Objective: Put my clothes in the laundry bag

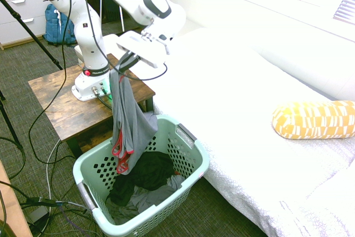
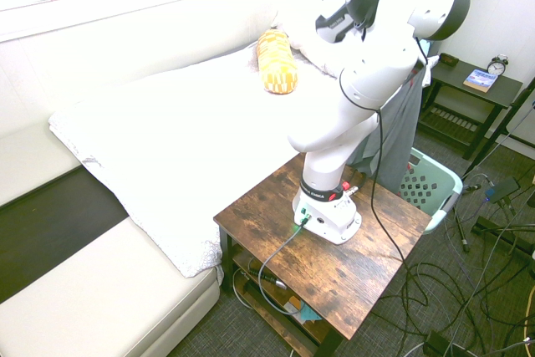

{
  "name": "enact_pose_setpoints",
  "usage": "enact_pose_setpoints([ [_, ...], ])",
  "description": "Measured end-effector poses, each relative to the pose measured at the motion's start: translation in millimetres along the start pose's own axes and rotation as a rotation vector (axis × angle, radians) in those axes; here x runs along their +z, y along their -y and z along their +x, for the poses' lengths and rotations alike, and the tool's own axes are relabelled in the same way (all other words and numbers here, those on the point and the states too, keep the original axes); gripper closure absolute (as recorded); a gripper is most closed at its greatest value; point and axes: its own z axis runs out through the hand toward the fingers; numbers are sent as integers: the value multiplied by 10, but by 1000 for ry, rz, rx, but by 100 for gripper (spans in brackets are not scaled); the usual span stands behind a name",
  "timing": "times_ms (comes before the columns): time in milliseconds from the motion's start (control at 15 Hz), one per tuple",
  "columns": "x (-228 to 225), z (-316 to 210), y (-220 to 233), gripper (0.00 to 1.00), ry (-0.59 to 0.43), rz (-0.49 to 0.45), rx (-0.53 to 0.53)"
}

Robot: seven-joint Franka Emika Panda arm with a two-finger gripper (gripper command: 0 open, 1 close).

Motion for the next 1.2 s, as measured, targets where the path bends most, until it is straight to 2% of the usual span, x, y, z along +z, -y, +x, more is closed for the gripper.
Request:
enact_pose_setpoints([
  [333, 487, 395, -62, 100, -132, -73, 145],
  [400, 562, 490, -53, 0, -153, -101, 183],
  [600, 722, 761, 73, 0, -180, -104, 241],
  [800, 732, 993, 351, 0, -197, -78, 224],
  [933, 734, 1094, 382, 0, -195, -78, 219],
  [1067, 614, 1178, 347, 0, -227, -51, 219],
  [1200, 219, 1216, 367, 0, -299, 40, 195],
])
